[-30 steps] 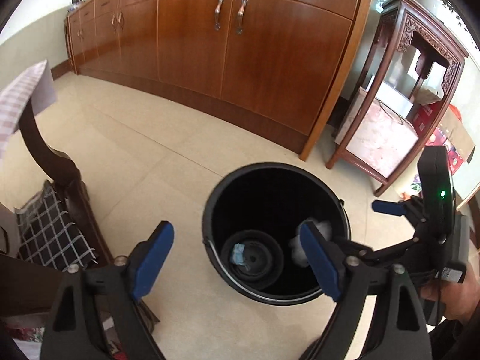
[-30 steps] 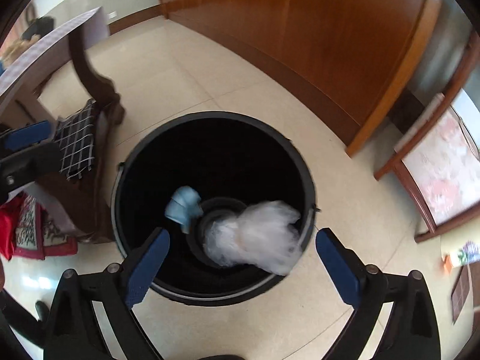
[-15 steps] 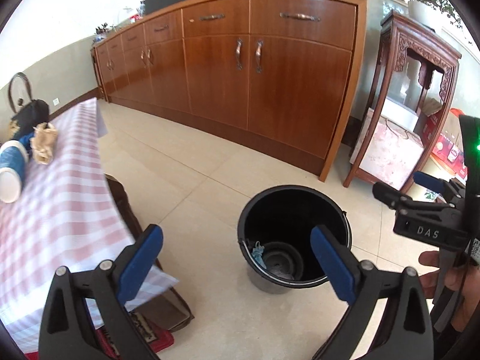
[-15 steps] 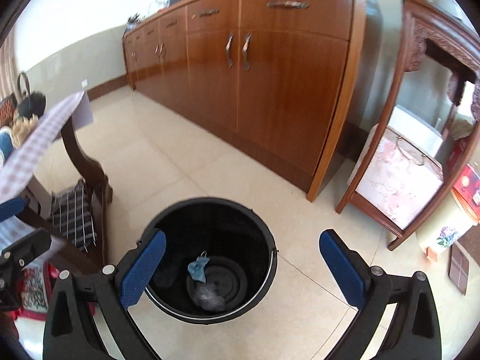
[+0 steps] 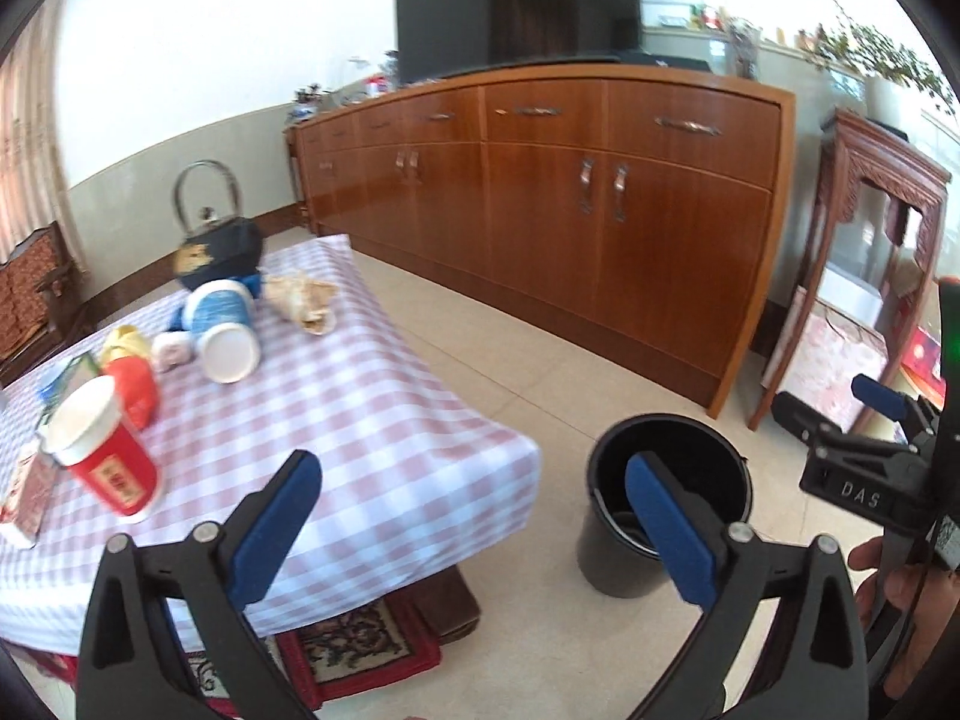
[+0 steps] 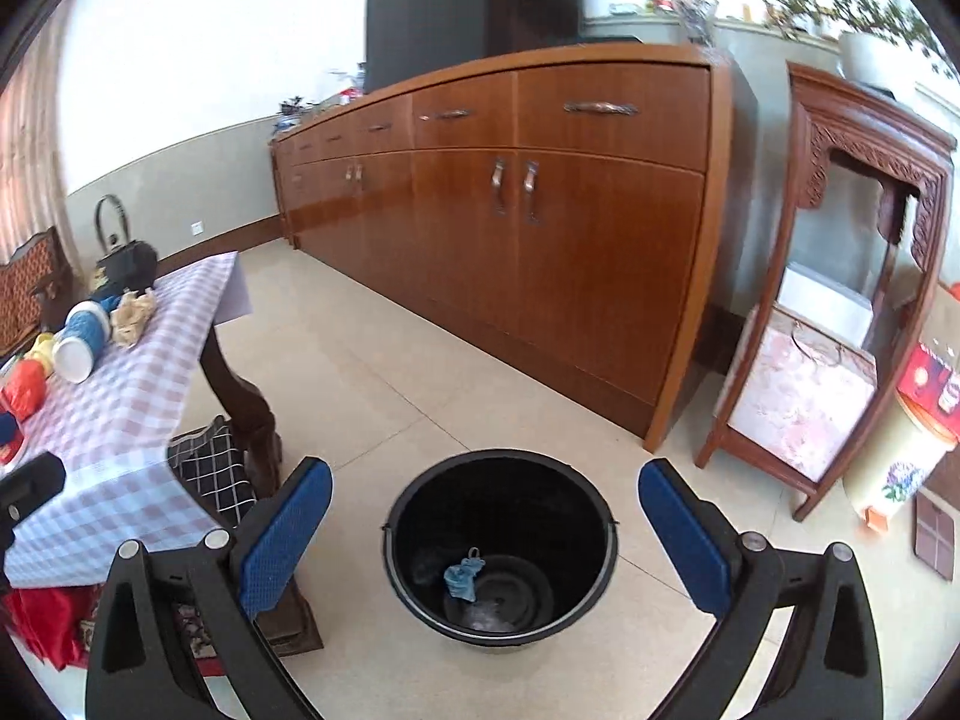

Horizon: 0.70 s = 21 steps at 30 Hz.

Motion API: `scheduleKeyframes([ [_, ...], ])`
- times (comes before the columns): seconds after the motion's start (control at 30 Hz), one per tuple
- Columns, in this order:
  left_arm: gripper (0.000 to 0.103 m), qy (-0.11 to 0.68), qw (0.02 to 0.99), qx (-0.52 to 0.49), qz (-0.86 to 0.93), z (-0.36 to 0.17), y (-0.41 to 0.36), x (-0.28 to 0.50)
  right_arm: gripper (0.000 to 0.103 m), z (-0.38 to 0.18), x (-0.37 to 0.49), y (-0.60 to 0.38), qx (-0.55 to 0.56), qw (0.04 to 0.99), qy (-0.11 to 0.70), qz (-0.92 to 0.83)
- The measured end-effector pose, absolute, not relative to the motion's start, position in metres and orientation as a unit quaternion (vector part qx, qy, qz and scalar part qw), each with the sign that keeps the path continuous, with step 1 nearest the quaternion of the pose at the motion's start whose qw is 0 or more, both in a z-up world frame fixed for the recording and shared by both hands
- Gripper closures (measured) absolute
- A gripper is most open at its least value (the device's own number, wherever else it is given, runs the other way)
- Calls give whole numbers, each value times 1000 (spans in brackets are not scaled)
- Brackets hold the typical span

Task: Collect trash
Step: 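Move both tools back toward the table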

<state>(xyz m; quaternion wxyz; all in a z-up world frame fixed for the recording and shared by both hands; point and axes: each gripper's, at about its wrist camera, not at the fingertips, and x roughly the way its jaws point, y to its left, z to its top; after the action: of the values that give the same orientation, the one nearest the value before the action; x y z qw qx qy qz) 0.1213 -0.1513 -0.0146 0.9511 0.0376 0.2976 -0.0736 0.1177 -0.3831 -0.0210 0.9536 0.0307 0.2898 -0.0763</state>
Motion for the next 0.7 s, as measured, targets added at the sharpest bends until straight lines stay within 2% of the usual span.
scheduleKeyframes([
  [0.7, 0, 268, 960, -39, 67, 0, 2, 76, 0, 15, 115, -203, -19, 961, 255, 105],
])
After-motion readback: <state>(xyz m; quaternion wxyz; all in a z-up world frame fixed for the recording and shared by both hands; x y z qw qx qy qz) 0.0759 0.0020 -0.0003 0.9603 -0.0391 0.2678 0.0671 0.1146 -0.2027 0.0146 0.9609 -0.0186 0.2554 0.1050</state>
